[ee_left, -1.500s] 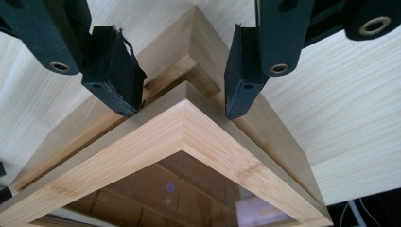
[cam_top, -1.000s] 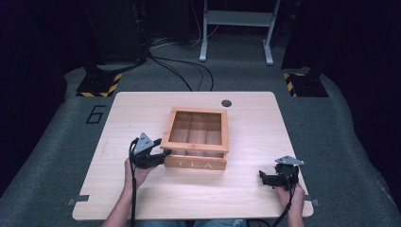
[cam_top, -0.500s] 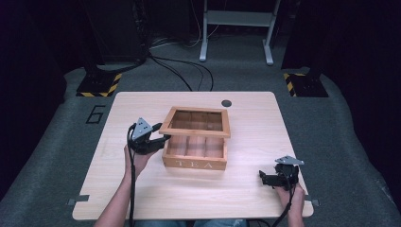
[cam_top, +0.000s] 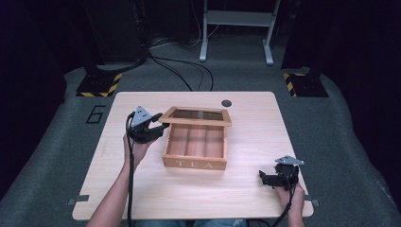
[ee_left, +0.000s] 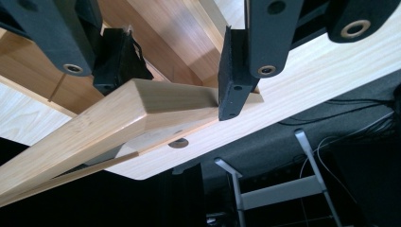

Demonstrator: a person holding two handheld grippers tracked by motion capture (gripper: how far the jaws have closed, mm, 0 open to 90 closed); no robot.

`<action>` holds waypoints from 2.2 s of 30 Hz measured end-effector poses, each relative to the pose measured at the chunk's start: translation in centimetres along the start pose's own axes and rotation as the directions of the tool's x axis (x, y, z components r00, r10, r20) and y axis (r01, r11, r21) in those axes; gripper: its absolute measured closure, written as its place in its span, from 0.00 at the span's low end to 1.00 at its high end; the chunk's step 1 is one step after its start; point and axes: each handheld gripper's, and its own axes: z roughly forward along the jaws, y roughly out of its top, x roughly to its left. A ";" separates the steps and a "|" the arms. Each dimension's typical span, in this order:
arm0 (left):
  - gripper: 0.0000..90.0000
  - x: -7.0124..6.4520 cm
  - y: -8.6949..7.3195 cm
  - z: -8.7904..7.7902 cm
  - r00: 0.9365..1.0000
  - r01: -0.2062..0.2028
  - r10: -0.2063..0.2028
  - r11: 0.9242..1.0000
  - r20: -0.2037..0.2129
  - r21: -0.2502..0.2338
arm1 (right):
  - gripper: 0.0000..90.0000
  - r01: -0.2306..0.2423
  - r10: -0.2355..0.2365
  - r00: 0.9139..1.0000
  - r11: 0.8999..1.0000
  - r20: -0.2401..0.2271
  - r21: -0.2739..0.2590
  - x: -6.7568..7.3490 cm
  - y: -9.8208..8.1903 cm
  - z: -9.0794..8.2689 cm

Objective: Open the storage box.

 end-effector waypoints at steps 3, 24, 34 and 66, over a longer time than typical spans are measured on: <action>0.61 0.4 0.7 0.1 1.000 -0.004 0.004 1.000 -0.001 0.008 | 0.01 0.002 -0.002 1.000 1.000 -0.001 -0.001 0.0 0.0 0.0; 0.62 1.7 2.2 0.9 0.999 0.048 -0.047 0.999 0.020 -0.021 | 0.01 -0.005 0.005 1.000 1.000 0.002 0.001 0.0 0.0 0.0; 0.62 1.8 2.6 1.0 0.998 0.053 -0.053 0.999 0.022 -0.006 | 0.01 -0.004 0.004 1.000 1.000 0.001 0.002 0.0 0.0 0.0; 0.63 2.0 3.2 1.1 0.999 0.043 -0.043 0.999 0.022 0.007 | 0.01 -0.006 0.006 1.000 1.000 0.002 0.002 0.0 0.0 0.0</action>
